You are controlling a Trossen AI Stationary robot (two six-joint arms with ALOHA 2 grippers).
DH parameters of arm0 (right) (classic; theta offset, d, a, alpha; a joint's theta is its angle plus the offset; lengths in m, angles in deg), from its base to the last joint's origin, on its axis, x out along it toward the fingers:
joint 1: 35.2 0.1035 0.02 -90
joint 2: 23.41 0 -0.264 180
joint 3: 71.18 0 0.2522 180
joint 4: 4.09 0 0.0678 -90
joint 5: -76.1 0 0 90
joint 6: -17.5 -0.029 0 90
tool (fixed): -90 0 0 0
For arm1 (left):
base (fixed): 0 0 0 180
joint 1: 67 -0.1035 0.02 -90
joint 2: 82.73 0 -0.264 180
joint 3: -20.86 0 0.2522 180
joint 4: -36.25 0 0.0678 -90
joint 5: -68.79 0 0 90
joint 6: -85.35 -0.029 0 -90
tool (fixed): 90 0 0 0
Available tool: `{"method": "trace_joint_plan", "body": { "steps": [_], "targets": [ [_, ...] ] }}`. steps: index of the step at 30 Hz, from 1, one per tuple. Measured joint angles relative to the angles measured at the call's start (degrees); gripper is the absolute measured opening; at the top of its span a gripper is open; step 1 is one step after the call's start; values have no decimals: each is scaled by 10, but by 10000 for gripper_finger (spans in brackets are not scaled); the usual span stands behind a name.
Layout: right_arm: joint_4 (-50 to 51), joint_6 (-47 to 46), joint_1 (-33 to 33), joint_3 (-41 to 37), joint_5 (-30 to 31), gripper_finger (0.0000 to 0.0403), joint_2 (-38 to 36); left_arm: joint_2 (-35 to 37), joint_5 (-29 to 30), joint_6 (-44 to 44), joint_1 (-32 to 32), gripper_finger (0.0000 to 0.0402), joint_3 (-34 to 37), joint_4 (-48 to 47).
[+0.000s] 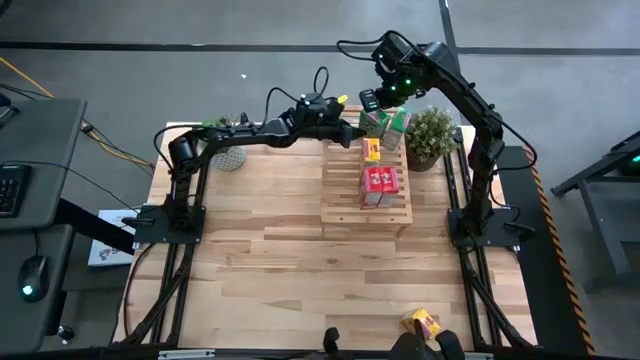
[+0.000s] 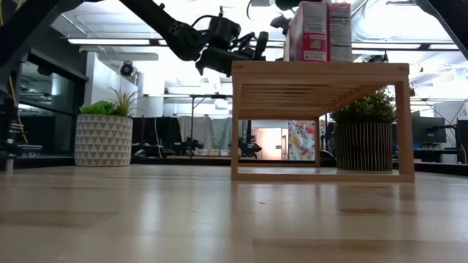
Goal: Stack cereal on shelf
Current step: Put the green cereal on the shelf
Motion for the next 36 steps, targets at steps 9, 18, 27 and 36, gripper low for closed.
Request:
{"method": "trace_joint_plan", "body": {
  "steps": [9, 18, 27, 36],
  "targets": [
    [0, -9, 0, 0, 38, 0, 0, 1, -4, -2, -40, 0, -1, -6],
    [0, -9, -1, 0, 30, 0, 0, -2, -14, 8, -41, 0, 1, -21],
    [0, -7, -1, 0, 31, 0, 0, -2, -16, 9, -40, 0, 1, -19],
    [-1, 11, -22, 9, 63, 0, -31, -1, -17, 9, -47, 0, 1, -19]
  ]
}}
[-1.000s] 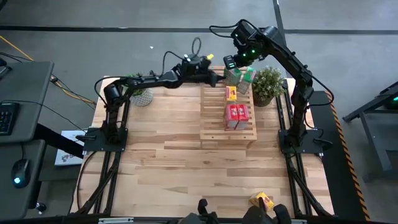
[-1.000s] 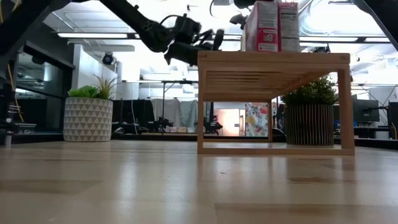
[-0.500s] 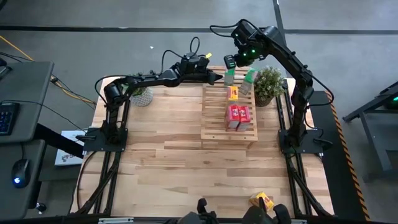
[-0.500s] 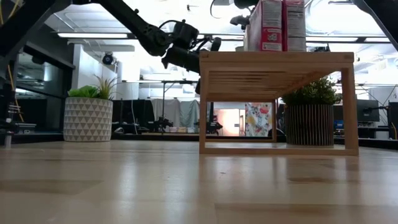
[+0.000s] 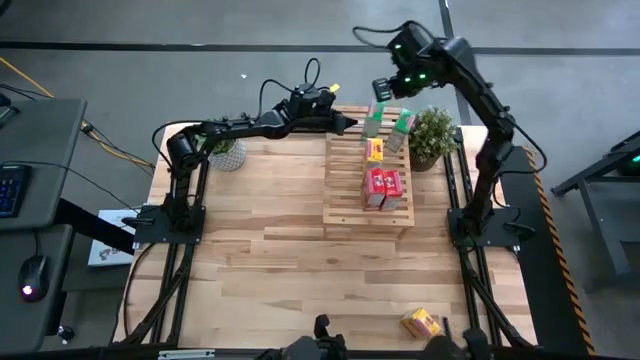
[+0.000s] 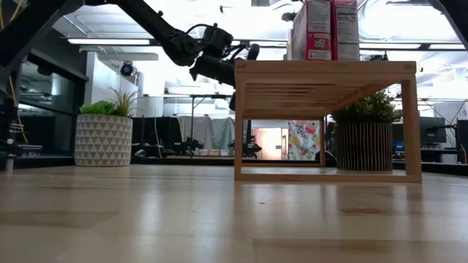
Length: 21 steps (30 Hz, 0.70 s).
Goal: Stack cereal on shelf
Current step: Put the green cereal on the shelf
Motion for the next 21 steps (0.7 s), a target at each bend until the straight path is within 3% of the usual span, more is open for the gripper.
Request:
{"method": "trace_joint_plan", "body": {
  "steps": [2, 8, 12, 17, 21],
  "targets": [
    [1, 0, -6, -1, -1, 0, -20, 0, 0, 0, -4, 0, 0, 0],
    [1, 15, 5, -1, -91, 0, -80, 0, -2, 10, -11, 0, 0, 1],
    [0, 28, 33, -32, -107, 0, -125, 0, -2, 11, -13, 0, 0, 2],
    [0, 24, 70, -190, -104, 0, -224, 0, -2, 10, -12, 0, 0, 2],
    [0, -33, 85, -343, -102, 0, -329, 1, -2, 10, -12, 0, 0, 6]
  ]
}}
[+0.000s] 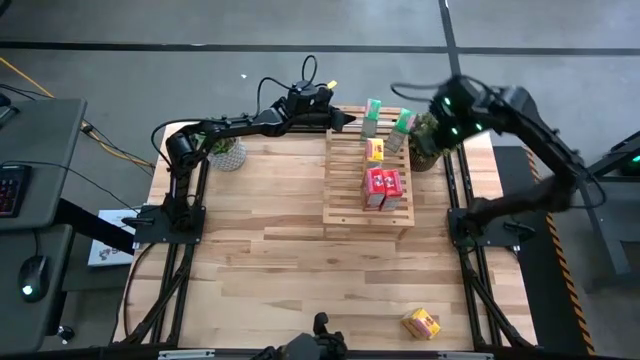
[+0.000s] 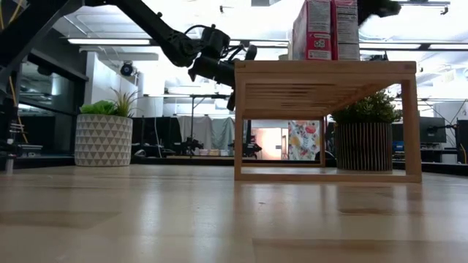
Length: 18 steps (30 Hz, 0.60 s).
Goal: Stack cereal on shelf
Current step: Put the green cereal on the shelf
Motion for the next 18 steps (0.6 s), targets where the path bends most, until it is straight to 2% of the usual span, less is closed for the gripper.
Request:
{"method": "trace_joint_plan", "body": {
  "steps": [5, 9, 14, 18],
  "targets": [
    [-64, -70, -5, -169, 40, 0, -102, 1, 4, 5, 2, 0, 0, 0],
    [-195, -88, -23, -273, 64, 0, -140, 1, 7, 9, 7, 0, 0, 5],
    [-327, -68, -61, -340, 64, 0, -137, 1, 6, 9, 18, 0, 0, 6],
    [-372, -41, -84, -352, 62, 0, -121, 1, 8, 9, 27, 0, 0, 7]
  ]
}}
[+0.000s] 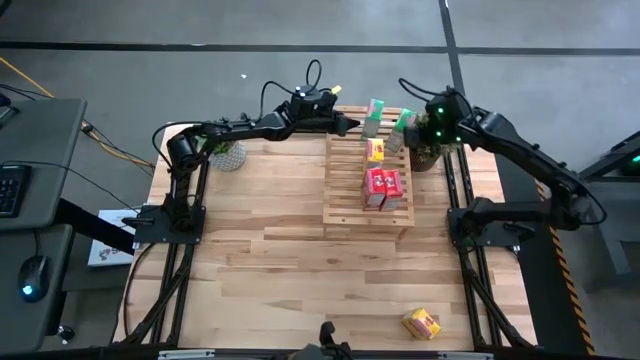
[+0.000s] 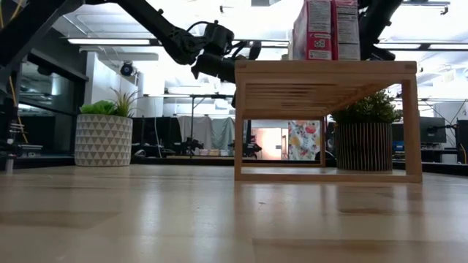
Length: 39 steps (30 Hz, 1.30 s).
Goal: Stack cereal on shelf
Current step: Put the green cereal on the shelf
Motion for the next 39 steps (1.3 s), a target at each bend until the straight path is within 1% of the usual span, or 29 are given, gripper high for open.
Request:
{"method": "trace_joint_plan", "body": {
  "steps": [5, 12, 19, 23, 28, 35, 39],
  "targets": [
    [-17, 17, -20, 0, -32, 0, 10, 0, 6, 0, 4, 0, 0, 1],
    [-49, 43, -39, 0, -39, 0, 20, 0, 17, 1, 7, 0, 0, 1],
    [-84, 45, -58, 0, -49, 0, 20, 0, 27, 1, 16, 0, 0, 1],
    [-88, 45, -66, 0, -49, 0, 20, 0, 34, 1, 19, 0, 0, 1],
    [-72, 55, -77, 0, -50, 0, 8, 0, 34, 1, 17, 0, 0, 0],
    [48, 55, -82, 0, -57, 0, -8, 0, 31, 2, 11, 0, 0, -7],
    [48, 53, -62, 0, -68, 0, -9, 0, 34, 1, 11, 0, 0, -8]
  ]
}}
